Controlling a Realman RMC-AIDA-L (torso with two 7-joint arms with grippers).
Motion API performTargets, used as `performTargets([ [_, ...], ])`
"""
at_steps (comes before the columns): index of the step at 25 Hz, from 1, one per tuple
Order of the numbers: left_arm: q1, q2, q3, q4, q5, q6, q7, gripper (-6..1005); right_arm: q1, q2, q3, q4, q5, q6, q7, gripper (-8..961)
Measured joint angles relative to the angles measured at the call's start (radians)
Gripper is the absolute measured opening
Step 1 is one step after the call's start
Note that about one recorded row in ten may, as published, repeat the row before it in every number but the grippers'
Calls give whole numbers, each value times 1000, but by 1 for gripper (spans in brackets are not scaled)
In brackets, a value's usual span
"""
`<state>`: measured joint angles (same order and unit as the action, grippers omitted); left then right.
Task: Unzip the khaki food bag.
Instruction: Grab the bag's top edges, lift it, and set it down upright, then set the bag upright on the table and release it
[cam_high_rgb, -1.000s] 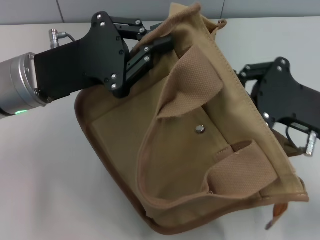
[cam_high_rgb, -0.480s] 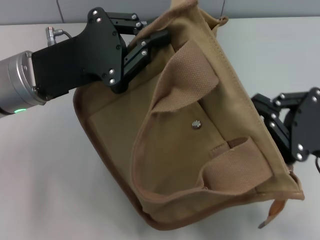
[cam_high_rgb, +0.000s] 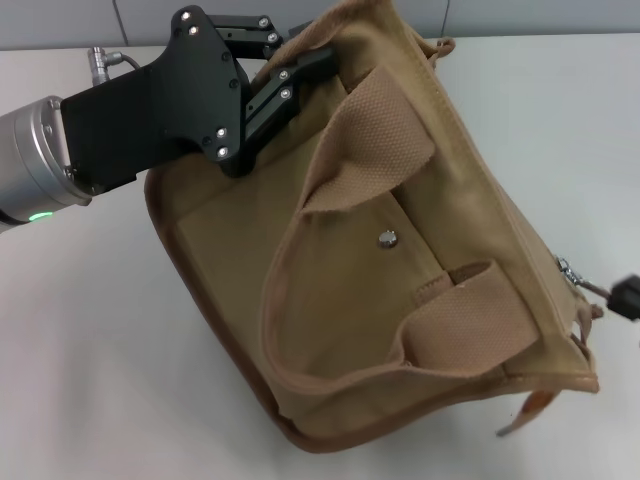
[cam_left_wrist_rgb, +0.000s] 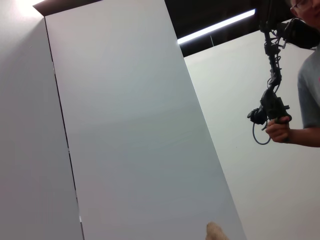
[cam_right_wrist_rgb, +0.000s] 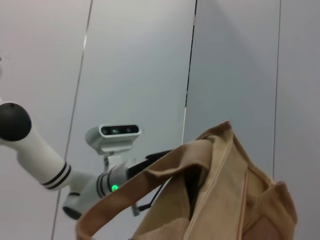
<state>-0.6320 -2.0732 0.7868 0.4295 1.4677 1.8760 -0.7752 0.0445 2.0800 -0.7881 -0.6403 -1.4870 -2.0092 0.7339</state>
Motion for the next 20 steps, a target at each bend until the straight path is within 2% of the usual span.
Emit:
performTargets([
  [5,-1,-1,0,0,0,-3,2,89,-11,0,125,3,-143,-56,12,-2],
  [9,-1,-1,1,0,0,-4,2,89,-4,0,190,43,-161,-62,28,4],
  [10,0,-1,1,0,0,-4,2,89,2,0,245,60,-161,-59,46,11],
  [12,1,-1,2,0,0,-5,2,89,4,-1,280,63,-164,-48,60,24],
  [14,2,-1,4,-1,0,-5,2,89,8,-8,344,65,-183,-13,81,36],
  [15,2,-1,4,-1,0,-5,2,89,15,-21,376,66,-221,22,88,43],
  [18,5,-1,3,-1,0,-5,2,89,26,-31,379,67,-270,33,88,62],
  [20,7,-1,1,-2,0,-5,2,89,48,-32,379,69,-329,51,90,284],
])
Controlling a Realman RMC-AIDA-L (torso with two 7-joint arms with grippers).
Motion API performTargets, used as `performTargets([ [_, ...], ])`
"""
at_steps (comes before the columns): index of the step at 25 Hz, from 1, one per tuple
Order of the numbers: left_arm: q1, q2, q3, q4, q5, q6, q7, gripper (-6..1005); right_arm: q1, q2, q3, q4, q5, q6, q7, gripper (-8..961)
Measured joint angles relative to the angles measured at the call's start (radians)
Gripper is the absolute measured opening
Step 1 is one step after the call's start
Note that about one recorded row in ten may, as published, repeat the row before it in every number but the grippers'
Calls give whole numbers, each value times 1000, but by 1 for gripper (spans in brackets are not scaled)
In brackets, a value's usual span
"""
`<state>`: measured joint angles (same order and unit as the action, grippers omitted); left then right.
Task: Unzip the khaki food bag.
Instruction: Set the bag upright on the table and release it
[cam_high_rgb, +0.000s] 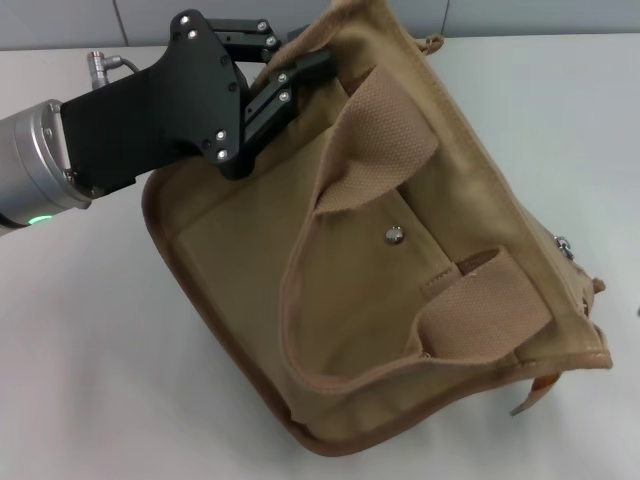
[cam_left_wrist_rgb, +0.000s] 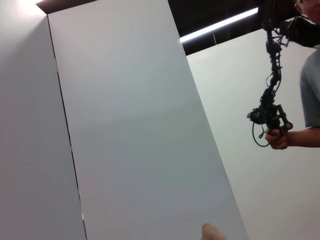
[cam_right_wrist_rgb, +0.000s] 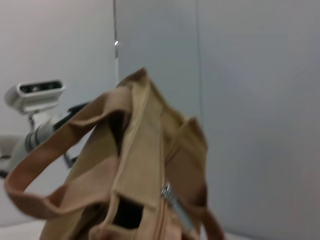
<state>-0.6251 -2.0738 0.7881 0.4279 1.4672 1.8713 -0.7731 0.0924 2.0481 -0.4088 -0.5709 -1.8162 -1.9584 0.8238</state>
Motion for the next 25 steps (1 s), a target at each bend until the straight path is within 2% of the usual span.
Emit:
performTargets([
  [4,0,0,0,0,0,0,0,88,25,8,-2,0,-37,34,7,410],
  [5,0,0,-1,0,0,0,0,88,45,17,-3,0,-50,66,9,442],
  [7,0,0,-1,0,0,1,0,88,52,22,-3,0,-53,83,9,505],
  [10,0,0,-1,-2,0,4,-1,88,92,33,0,29,-46,155,-2,477],
  [16,1,0,1,-13,-13,7,-3,88,155,35,3,77,-41,180,-40,422],
  [20,11,0,4,-15,-22,9,-3,88,190,35,24,153,62,213,-111,346],
  [23,16,-2,4,-20,-23,10,-1,88,200,33,30,151,110,225,-100,280],
  [25,20,-3,5,-44,-24,10,17,88,217,32,31,100,158,221,-60,236],
])
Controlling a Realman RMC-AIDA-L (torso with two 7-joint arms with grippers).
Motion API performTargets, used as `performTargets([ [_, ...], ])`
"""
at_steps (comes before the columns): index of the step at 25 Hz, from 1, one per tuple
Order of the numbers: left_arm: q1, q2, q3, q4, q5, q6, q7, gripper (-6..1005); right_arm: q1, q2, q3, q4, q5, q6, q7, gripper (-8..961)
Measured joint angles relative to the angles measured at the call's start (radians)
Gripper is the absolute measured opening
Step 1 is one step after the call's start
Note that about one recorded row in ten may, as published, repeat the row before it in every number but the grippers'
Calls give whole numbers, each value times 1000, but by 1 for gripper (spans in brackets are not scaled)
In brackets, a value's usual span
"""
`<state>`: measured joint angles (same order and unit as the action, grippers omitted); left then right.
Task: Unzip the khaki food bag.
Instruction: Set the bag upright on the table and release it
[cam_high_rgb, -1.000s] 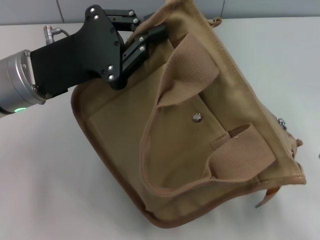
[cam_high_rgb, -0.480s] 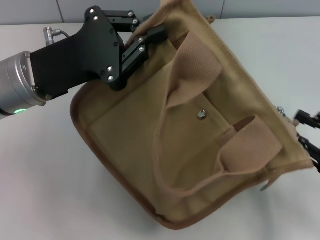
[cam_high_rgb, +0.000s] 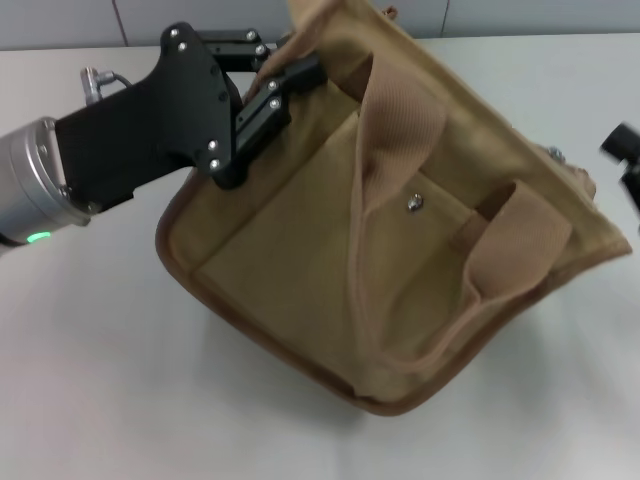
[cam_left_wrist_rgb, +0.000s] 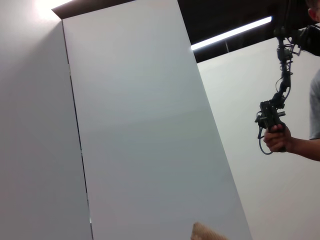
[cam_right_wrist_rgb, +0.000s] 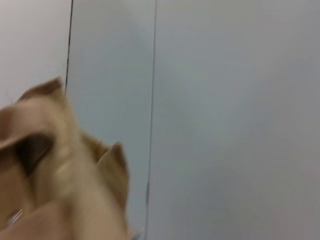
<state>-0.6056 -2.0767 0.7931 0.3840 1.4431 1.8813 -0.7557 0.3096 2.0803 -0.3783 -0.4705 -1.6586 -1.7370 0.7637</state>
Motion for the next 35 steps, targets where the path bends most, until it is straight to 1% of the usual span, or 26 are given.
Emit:
performTargets([
  [1,0,0,1,-19,0,0,15,88,0,0,0,0,0,0,0,213],
  [3,2,0,1,-54,0,-4,46,88,17,0,0,-47,19,3,32,169],
  [6,4,0,10,-113,4,-21,74,88,51,-1,1,-102,34,27,71,-4],
  [10,7,-3,36,-199,0,-66,140,89,86,-2,-26,-170,14,59,165,-1],
  [12,7,-3,36,-203,0,-67,144,89,82,-2,-31,-172,7,59,171,27],
  [14,8,-2,33,-204,0,-65,144,89,62,-3,-36,-175,-6,58,177,55],
  [15,9,0,30,-199,0,-62,141,89,35,-12,-36,-182,-25,46,179,69],
  [16,9,0,30,-199,0,-62,141,89,35,-12,-36,-182,-25,46,179,83],
  [19,10,3,24,-191,0,-58,139,89,-8,-28,-37,-199,-69,25,184,124],
  [20,11,4,19,-190,0,-57,138,89,-25,-35,-37,-209,-106,22,183,138],
  [21,11,4,19,-190,0,-57,138,89,-25,-35,-37,-209,-106,22,183,152],
  [23,11,4,18,-188,0,-57,138,88,-31,-38,-35,-213,-161,30,174,187],
  [25,8,4,18,-188,0,-56,138,88,-29,-36,-33,-212,-208,50,154,230],
  [29,5,4,18,-188,0,-56,138,88,-14,-24,-39,-211,-227,112,138,316],
  [31,5,4,18,-188,-1,-55,138,88,13,-16,-40,-210,-238,134,133,358],
  [33,6,4,18,-188,-1,-55,137,88,23,-15,-40,-210,-247,141,130,401],
  [35,7,4,18,-187,-1,-53,137,88,61,-12,-40,-206,-291,158,129,461],
])
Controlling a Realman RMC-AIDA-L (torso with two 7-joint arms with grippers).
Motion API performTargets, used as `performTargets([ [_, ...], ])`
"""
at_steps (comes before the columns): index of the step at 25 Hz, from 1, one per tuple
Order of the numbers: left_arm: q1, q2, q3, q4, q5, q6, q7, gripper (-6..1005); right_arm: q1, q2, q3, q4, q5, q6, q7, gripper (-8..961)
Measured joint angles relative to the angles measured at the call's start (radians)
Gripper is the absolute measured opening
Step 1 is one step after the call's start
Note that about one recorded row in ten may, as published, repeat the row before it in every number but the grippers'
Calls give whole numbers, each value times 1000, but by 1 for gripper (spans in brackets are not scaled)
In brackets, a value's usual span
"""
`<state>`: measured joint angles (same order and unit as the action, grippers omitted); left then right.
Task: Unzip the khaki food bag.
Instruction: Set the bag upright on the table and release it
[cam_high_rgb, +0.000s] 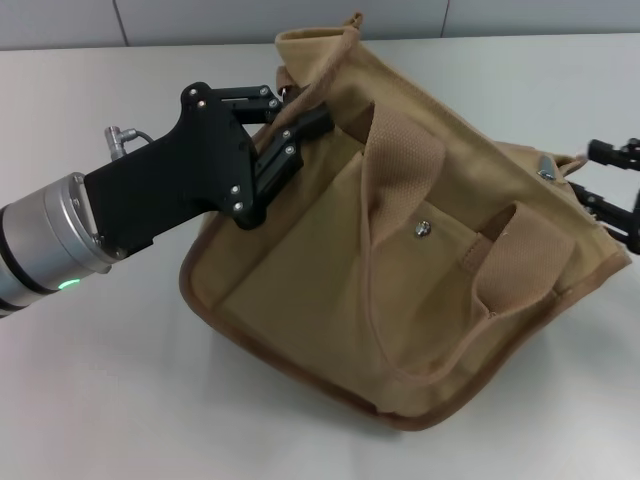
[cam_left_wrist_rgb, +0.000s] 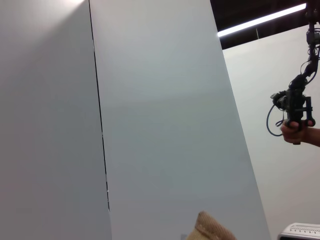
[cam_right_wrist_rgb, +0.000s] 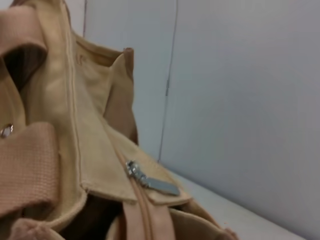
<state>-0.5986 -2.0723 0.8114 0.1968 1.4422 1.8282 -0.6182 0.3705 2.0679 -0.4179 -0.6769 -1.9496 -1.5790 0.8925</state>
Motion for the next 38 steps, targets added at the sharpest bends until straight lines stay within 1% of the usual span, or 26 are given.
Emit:
performTargets([
  [3,3,0,0,5,0,1,0,89,25,2,-6,1,-33,1,1,551],
  [7,5,0,0,7,-1,3,-1,89,40,9,-60,-7,-45,-3,0,499],
  [11,9,0,0,8,-2,4,-1,89,48,10,-80,-8,-37,-4,-28,447],
  [15,12,0,0,9,-3,4,-2,88,41,17,-81,7,20,-18,-137,395],
  [17,13,0,0,9,-4,4,-2,88,38,17,-81,17,64,-29,-157,369],
  [20,17,0,0,10,-11,4,-1,88,38,16,-81,27,99,-34,-178,310],
  [27,21,-4,2,3,-13,-7,4,89,42,18,-70,21,124,-29,-183,172],
  [33,34,-7,31,-25,-7,-46,11,89,59,16,-77,17,275,-5,-177,44],
  [36,42,-8,34,-30,-6,-52,11,89,77,15,-78,8,319,9,-176,30],
  [38,45,-8,34,-38,-6,-68,11,88,96,15,-78,6,343,38,-175,47],
])
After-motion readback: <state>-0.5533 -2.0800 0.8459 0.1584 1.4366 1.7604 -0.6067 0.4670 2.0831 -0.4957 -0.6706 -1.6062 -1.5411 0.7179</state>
